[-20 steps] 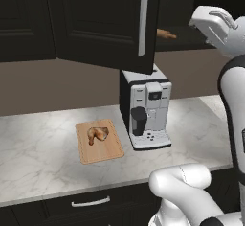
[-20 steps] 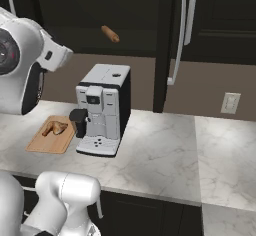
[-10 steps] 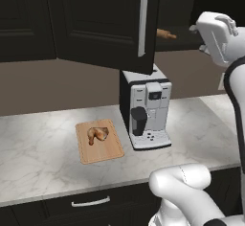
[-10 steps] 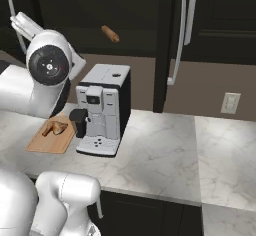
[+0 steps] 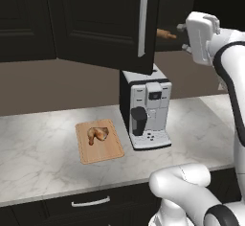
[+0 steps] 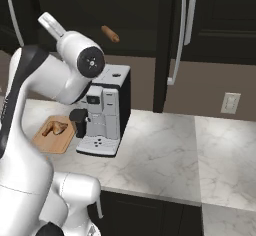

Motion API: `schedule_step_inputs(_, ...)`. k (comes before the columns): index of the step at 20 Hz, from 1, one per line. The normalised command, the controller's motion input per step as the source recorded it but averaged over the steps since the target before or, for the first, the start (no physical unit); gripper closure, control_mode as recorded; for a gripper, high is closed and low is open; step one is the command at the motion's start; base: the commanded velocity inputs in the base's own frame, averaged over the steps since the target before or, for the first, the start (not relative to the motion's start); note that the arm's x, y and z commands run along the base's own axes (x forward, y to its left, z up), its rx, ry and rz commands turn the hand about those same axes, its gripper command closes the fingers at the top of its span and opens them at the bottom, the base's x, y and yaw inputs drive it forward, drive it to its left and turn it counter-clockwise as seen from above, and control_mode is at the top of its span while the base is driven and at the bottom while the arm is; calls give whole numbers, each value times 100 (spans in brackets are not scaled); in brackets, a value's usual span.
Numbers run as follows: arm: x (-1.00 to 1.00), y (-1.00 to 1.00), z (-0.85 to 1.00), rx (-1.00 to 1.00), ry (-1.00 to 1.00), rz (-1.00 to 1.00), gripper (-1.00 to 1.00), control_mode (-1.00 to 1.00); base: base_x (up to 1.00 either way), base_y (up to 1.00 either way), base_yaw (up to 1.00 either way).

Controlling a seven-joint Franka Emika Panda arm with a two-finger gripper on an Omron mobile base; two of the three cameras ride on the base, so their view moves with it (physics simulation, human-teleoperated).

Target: Open the cabinet, retrieve the rolling pin, and place it next to the meat on the cutting board to prepare for tenderizing.

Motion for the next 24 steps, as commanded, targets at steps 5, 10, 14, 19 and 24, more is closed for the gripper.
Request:
schedule_step_inputs(5, 58, 24, -3, 0, 6, 7, -100, -100, 0, 0, 0)
schedule_step_inputs(10, 39, 27, 0, 0, 5, 9, -100, -100, 0, 0, 0)
schedule_step_inputs(14, 25, 24, -1, 0, 3, 11, -100, -100, 0, 0, 0)
schedule_step_inputs(19, 1, 36, -5, 2, 0, 16, -100, -100, 0, 0, 0)
schedule_step_inputs(24, -16, 55, -6, 0, 0, 19, -100, -100, 0, 0, 0)
